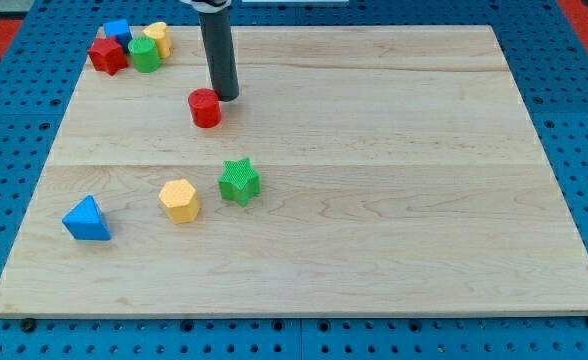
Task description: Keep the red circle to the right of the yellow heart
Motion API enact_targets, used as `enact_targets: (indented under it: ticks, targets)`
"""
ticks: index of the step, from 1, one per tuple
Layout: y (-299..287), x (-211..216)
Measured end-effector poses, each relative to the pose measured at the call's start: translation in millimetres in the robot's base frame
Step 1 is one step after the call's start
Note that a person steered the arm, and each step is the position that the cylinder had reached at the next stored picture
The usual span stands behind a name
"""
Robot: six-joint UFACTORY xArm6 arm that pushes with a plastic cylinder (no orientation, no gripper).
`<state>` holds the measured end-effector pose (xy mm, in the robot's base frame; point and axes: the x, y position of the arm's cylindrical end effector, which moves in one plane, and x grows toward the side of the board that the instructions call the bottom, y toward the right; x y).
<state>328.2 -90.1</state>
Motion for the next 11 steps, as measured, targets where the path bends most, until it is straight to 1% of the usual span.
enact_targets:
  ticks: [1, 2, 3, 4, 5, 6, 7, 8, 9, 10, 11]
  targets:
    - [18, 27]
    - [19, 69]
    - [-15, 83]
    - [-45, 56]
    - [-35, 15]
    - [-30, -18]
    - [-30, -36]
    - [-30, -18]
    - [-25, 17]
    - [9, 33]
    - [37, 11]
